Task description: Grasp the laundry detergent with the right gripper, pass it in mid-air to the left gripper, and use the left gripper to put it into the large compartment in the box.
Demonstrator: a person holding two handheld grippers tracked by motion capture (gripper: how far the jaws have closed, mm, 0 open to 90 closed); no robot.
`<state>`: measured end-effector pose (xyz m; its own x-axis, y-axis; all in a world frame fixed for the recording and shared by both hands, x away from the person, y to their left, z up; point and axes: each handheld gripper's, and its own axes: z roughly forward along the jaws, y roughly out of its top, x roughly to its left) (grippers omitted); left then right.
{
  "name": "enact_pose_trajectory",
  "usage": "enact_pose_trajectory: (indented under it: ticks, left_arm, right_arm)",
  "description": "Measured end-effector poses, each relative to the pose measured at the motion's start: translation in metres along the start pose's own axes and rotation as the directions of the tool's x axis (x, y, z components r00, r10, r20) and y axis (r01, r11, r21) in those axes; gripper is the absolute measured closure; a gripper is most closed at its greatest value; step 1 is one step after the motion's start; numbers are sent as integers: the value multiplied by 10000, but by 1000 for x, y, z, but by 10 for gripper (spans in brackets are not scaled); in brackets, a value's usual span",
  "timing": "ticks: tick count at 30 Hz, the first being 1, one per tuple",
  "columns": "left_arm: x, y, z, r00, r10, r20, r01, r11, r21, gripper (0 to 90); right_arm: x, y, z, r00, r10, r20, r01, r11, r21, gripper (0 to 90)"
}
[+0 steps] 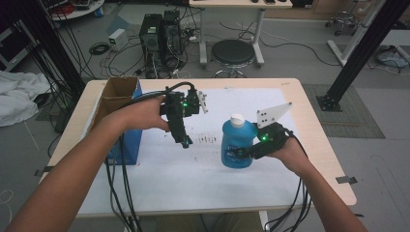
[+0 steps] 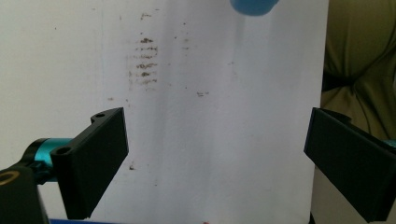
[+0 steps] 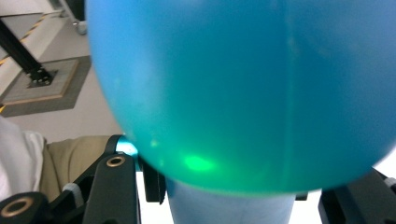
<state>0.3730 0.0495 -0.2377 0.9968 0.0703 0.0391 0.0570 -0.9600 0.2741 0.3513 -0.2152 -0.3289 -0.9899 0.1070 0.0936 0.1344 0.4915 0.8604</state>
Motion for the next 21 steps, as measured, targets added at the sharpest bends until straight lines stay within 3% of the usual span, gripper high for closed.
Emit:
enact_pose_trajectory:
  ticks: [9, 10, 14, 21]
  left_arm:
    - [-9, 8, -7, 9999, 133, 89, -133, 9999, -11, 63]
    - [-13, 12, -10, 9995, 129, 292, -124, 9998, -172, 63]
    - [-17, 18, -15, 9988, 236, 434, -219, 9989, -406, 63]
    - [-17, 25, -19, 9984, 192, 530, -187, 9998, -101, 63]
  right_arm:
    - [-1, 5, 16, 9987, -286, -426, 288, 9996, 54, 446]
    - [-1, 6, 18, 9984, -297, -477, 300, 9995, 61, 447]
    - [-2, 11, 27, 9967, -458, -675, 474, 9986, 214, 447]
    - [-3, 17, 38, 9944, -650, -828, 688, 9967, 437, 447]
